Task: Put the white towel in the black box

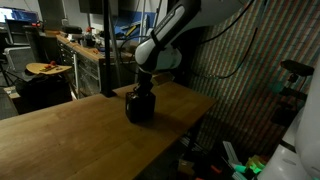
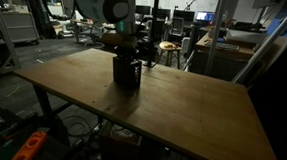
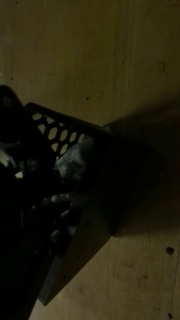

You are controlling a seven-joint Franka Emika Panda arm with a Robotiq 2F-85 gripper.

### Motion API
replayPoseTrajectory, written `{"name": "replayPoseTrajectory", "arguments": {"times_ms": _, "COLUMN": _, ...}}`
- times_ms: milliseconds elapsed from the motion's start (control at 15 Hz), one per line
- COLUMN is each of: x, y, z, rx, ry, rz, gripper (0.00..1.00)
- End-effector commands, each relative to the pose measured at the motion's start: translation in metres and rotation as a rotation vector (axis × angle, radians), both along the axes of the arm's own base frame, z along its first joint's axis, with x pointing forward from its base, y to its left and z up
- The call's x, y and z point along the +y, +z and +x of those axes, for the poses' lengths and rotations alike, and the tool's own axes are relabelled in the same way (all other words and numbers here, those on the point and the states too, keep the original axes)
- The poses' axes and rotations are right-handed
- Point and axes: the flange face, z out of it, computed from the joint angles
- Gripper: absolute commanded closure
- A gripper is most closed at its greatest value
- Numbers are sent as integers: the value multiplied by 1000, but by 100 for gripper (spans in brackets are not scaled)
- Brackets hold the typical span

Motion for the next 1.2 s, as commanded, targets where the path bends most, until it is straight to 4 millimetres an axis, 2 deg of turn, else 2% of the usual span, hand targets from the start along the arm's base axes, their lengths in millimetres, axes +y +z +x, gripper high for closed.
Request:
{"name": "replayPoseTrajectory", "arguments": {"times_ms": 0, "x": 3, "y": -12, "z": 5, "rx": 38, "ry": -17, "rz": -14, "gripper": 69}}
{"name": "replayPoseTrajectory", "arguments": {"times_ms": 133, "x": -1, "y": -5, "z": 2, "rx": 33, "ry": -28, "rz": -13, "gripper": 58}}
{"name": "replayPoseTrajectory", "arguments": {"times_ms": 400, "x": -6, "y": 6, "z": -3, "rx": 22, "ry": -31, "rz": -25, "gripper": 23}}
{"name": "replayPoseTrajectory", "arguments": {"times_ms": 533, "x": -4, "y": 12, "z": -5, "rx": 13, "ry": -24, "rz": -35, "gripper": 9}}
{"name": "replayPoseTrajectory", "arguments": {"times_ms": 600, "x": -3, "y": 15, "z": -6, "rx": 10, "ry": -19, "rz": -42, "gripper": 7}}
{"name": "replayPoseTrajectory", "arguments": {"times_ms": 733, "x": 0, "y": 20, "z": -7, "rx": 0, "ry": -6, "rz": -54, "gripper": 6}}
{"name": "replayPoseTrajectory", "arguments": {"times_ms": 867, "x": 2, "y": 25, "z": -8, "rx": -9, "ry": 4, "rz": -65, "gripper": 15}}
{"name": "replayPoseTrajectory", "arguments": {"times_ms": 933, "x": 4, "y": 27, "z": -9, "rx": -13, "ry": 10, "rz": -70, "gripper": 23}}
{"name": "replayPoseTrajectory", "arguments": {"times_ms": 1067, "x": 8, "y": 32, "z": -10, "rx": -21, "ry": 19, "rz": -75, "gripper": 24}}
{"name": "replayPoseTrajectory", "arguments": {"times_ms": 1133, "x": 11, "y": 35, "z": -11, "rx": -25, "ry": 24, "rz": -76, "gripper": 35}}
